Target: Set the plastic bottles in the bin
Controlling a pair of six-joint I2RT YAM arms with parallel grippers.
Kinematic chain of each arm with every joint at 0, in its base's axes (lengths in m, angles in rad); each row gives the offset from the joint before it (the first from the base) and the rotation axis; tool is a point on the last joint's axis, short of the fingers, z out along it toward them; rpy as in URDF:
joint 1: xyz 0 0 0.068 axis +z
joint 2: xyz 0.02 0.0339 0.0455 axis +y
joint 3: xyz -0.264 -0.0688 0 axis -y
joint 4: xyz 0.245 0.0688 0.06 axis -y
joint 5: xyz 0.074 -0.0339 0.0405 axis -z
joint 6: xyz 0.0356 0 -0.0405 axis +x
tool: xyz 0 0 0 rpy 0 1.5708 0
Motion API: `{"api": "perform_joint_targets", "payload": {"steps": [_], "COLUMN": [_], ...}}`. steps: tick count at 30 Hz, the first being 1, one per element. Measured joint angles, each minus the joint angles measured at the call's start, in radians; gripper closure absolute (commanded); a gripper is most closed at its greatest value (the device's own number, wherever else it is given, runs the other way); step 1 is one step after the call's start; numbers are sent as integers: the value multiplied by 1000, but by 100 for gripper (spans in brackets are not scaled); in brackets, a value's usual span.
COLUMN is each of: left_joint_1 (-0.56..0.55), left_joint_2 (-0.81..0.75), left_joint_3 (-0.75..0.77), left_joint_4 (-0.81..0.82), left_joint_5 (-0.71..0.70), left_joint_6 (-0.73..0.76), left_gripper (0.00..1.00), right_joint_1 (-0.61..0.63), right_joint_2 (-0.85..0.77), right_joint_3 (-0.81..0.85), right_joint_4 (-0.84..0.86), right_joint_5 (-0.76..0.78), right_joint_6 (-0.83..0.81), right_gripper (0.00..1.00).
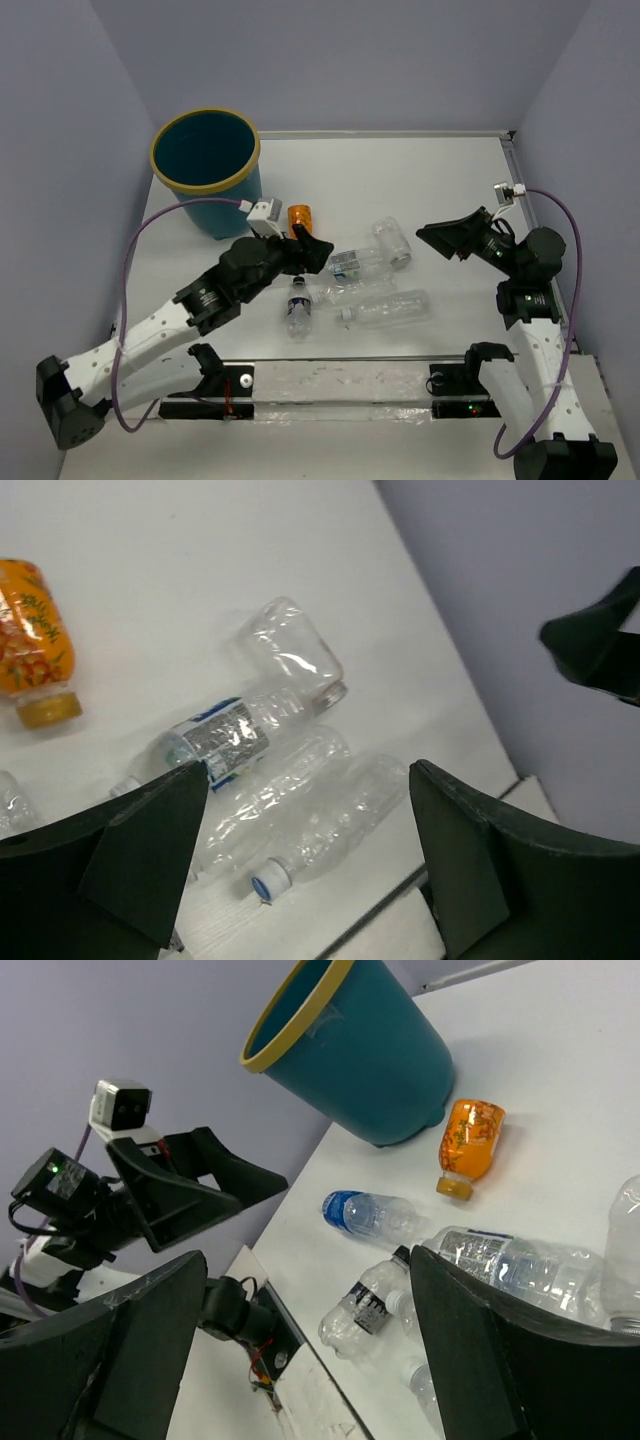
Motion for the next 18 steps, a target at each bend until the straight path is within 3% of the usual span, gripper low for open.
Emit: {"api": "perform_joint_targets", "payload": {"steps": [3, 8, 12, 18], "left_joint_1": [-101, -119, -87, 40], "left_joint_2": [169, 454, 576, 784], "left_joint_3": [74, 180, 227, 340], "left_joint_4": [-28, -106, -146, -130], "left_joint_5": [-201, -494, -587, -590], "left_joint_6": [6, -6, -2, 35], "left_gripper": [1, 1, 1, 1], "right_joint_1": [0, 0, 0, 11], "right_joint_2": [3, 39, 76, 98], "right_joint_3": [0, -19, -52, -65], "right_joint_4": [0, 1, -6, -25], "right_joint_5": [21, 40, 43, 47], "right_joint_6": [-14, -43, -63, -92], "right_gripper": [7, 5, 5, 5]}}
